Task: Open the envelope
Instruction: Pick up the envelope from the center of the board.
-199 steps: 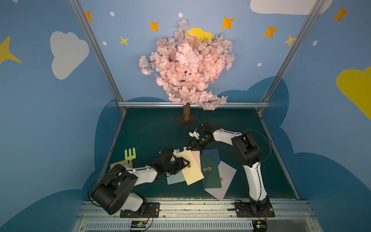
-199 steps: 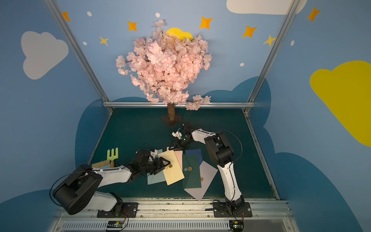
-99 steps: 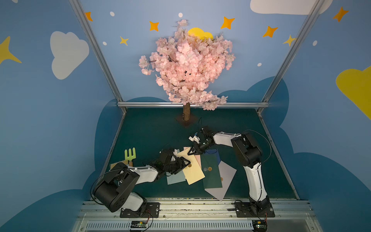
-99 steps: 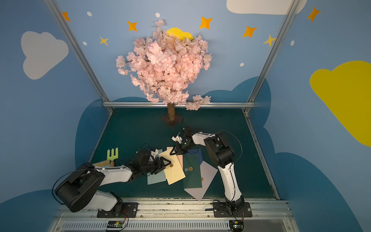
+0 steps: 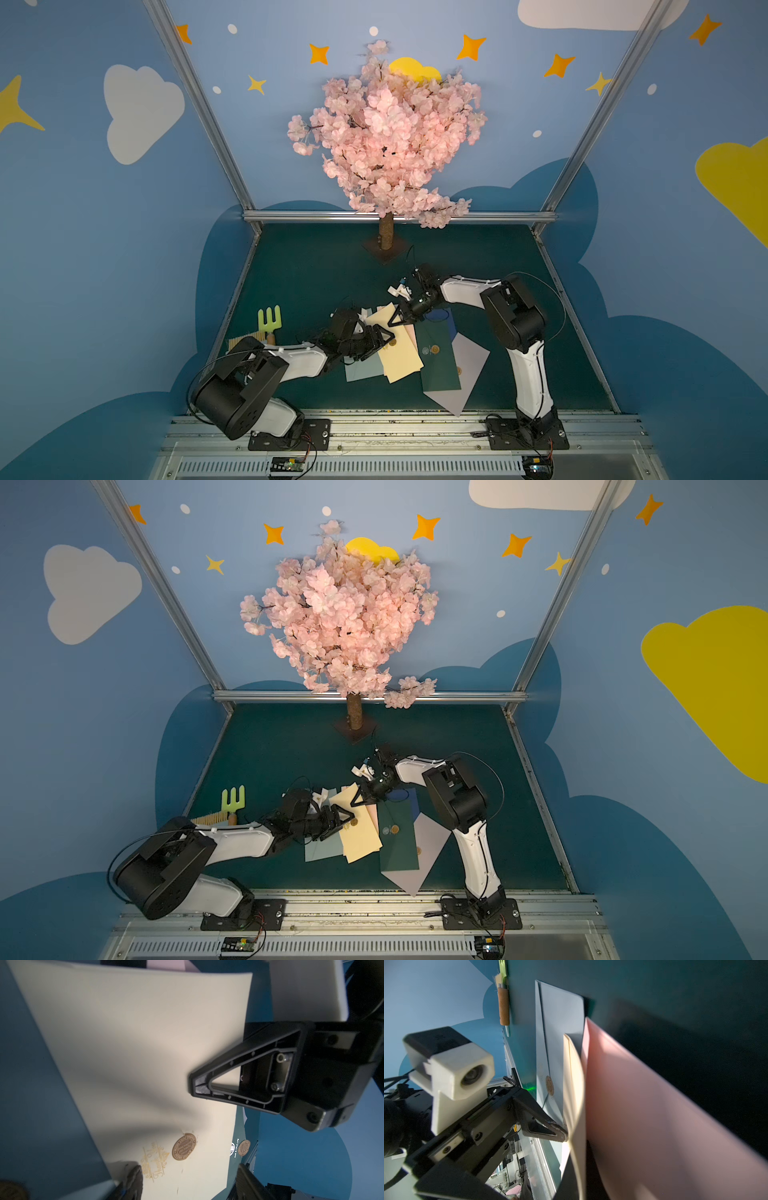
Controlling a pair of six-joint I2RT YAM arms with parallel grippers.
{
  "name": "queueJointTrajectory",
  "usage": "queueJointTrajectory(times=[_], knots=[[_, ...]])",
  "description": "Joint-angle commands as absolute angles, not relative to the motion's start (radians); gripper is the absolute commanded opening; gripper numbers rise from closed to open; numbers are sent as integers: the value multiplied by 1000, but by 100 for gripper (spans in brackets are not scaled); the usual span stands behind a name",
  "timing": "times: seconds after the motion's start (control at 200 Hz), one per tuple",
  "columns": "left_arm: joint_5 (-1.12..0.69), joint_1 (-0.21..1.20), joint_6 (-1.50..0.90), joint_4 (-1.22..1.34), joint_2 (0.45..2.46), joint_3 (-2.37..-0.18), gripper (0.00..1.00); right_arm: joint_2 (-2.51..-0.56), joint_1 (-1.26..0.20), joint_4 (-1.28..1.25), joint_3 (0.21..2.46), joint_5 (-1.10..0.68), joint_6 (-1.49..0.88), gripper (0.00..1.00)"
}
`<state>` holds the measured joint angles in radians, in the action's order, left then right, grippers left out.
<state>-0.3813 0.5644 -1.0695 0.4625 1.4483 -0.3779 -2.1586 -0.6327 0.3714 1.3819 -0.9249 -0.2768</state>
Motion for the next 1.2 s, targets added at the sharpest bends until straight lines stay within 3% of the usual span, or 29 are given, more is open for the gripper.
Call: queueJointTrajectory(times=[0.0,0.365,0.821,0.946,1.036,1.131,1.196], knots=[[-353,568,-1046,390,1425,-377,72,-2091,-643,405,1407,-940,-293,0],[-309,568,-1015,325,1258,-349,73,-2026,-642,459,1459,-900,-296,0],[-89,562,-818,-120,731,-409,81,-1958,-633,508,1493,-888,-336,0],[-75,557,-823,-160,659,-396,82,-2002,-662,660,1542,-733,-267,0],[-74,555,-827,-166,643,-389,82,-2035,-653,602,1522,-943,-285,0],[-72,554,-830,-166,647,-387,82,-2066,-679,734,1567,-758,-223,0],[-77,552,-826,-163,653,-390,82,-2072,-679,646,1528,-922,-256,0]])
